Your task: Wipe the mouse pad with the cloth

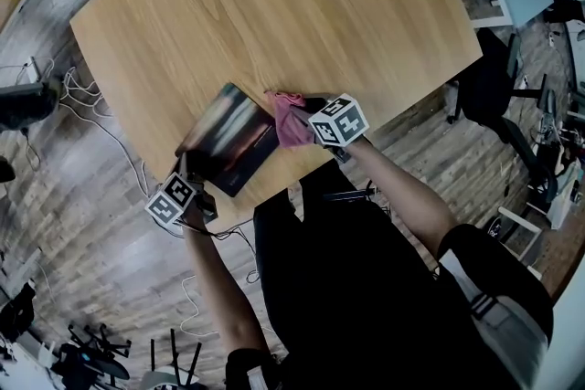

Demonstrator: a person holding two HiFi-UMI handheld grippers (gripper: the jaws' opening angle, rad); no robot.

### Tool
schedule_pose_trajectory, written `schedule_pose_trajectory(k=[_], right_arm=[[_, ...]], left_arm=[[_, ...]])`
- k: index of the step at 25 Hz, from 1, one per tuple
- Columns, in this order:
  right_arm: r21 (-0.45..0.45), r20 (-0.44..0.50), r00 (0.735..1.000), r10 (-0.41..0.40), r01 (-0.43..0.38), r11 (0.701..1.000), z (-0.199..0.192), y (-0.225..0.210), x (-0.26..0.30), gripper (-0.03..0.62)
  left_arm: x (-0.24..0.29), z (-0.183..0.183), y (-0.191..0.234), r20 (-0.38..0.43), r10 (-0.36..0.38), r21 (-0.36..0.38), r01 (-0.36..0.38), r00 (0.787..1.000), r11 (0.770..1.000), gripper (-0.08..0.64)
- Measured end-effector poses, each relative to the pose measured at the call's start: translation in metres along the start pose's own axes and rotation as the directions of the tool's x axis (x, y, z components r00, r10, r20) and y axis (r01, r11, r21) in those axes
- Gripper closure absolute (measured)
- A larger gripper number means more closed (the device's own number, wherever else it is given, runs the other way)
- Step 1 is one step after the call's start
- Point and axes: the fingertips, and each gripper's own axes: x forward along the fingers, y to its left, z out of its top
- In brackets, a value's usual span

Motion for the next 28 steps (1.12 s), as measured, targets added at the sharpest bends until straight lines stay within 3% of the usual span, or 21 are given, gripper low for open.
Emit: schedule_pose_trajectory(k=[9,19,24,28], right_arm=[[-0.036,0.186,0.983,0.003,0.004,0.999,0.051,0.016,-0.053,0.526],[-0.071,0.418,0.908,0.027,0.003,0.997,0.115,0.064,-0.112,0.526],[-0.111,0.491,0.87,0.042,0.014,0.994,0.158,0.084,-0.129,0.526],[-0.136,0.535,0.843,0.057,0.02,0.991,0.178,0.107,-0.149,0.526]], left_arm=[[0.021,-0.004,-0.033,-0.01,-0.047,-0.006,0.047,0.999,0.999,0.537],[0.047,-0.029,-0.088,-0.063,-0.106,0.085,0.111,0.992,0.99,0.537],[0.036,0.004,-0.111,0.011,-0.133,0.121,0.13,0.991,0.984,0.537],[-0.01,0.035,-0.135,0.132,-0.159,0.163,0.137,0.978,0.977,0.537]])
